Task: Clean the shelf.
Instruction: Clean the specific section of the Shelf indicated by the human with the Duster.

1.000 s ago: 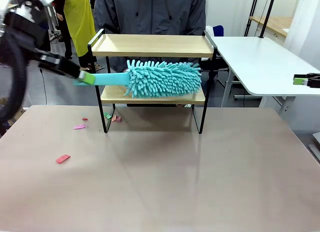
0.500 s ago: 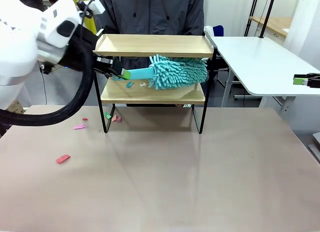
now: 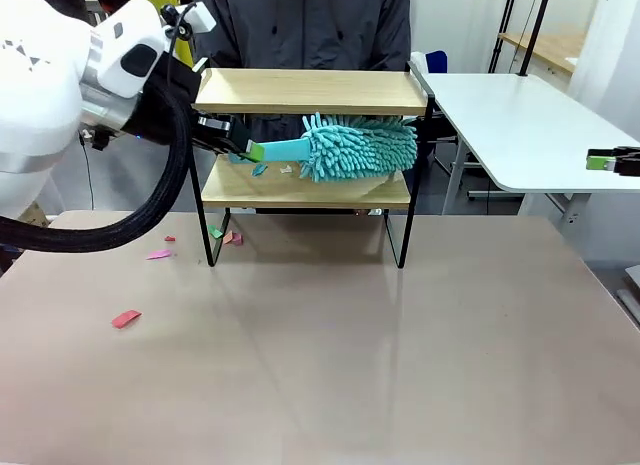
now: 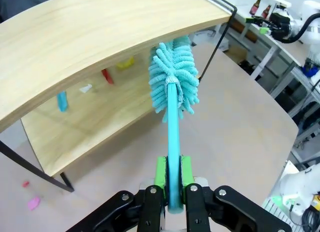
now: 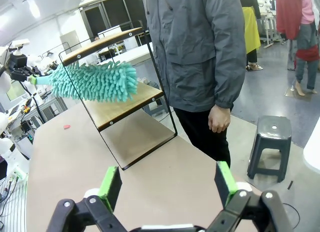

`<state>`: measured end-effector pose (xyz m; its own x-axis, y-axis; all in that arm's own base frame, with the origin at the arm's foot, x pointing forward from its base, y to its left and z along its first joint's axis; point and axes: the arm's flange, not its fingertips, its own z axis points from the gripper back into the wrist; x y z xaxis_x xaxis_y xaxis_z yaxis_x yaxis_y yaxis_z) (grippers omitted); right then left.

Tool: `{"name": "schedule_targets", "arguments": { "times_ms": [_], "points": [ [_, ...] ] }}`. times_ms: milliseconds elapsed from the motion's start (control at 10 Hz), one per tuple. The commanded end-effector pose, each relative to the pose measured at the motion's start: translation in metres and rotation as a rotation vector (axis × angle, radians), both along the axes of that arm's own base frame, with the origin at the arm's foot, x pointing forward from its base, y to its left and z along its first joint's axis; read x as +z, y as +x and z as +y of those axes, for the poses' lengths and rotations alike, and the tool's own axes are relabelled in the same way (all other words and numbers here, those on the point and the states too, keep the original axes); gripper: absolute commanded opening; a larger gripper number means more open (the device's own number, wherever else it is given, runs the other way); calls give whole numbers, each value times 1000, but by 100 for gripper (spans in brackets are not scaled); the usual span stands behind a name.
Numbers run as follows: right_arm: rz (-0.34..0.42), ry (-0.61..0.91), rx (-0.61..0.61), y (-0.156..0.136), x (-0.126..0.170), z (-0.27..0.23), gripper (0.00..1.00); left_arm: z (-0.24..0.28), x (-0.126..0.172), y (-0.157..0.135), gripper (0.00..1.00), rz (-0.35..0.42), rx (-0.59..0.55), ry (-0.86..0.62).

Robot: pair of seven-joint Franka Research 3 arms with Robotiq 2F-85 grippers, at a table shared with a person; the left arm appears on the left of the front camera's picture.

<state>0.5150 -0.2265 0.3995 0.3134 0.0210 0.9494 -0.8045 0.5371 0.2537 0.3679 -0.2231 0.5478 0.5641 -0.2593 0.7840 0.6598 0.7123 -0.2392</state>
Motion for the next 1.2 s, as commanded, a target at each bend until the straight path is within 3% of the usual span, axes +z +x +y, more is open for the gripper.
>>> {"name": "schedule_targets", "arguments": {
  "times_ms": [0, 200, 500, 1100],
  "points": [
    [-3, -4, -3, 0, 3, 3, 100, -38, -5, 3, 14, -8, 90, 7],
    [-3, -4, -3, 0, 3, 3, 100, -58, -9, 6, 14, -38, 203, 11],
    [-3, -4, -3, 0, 3, 3, 100, -92, -16, 4, 14, -73, 281, -28],
    [-3, -4, -3, 0, 3, 3, 100, -133, -43, 15, 14, 15, 388, -15]
  ]
}}
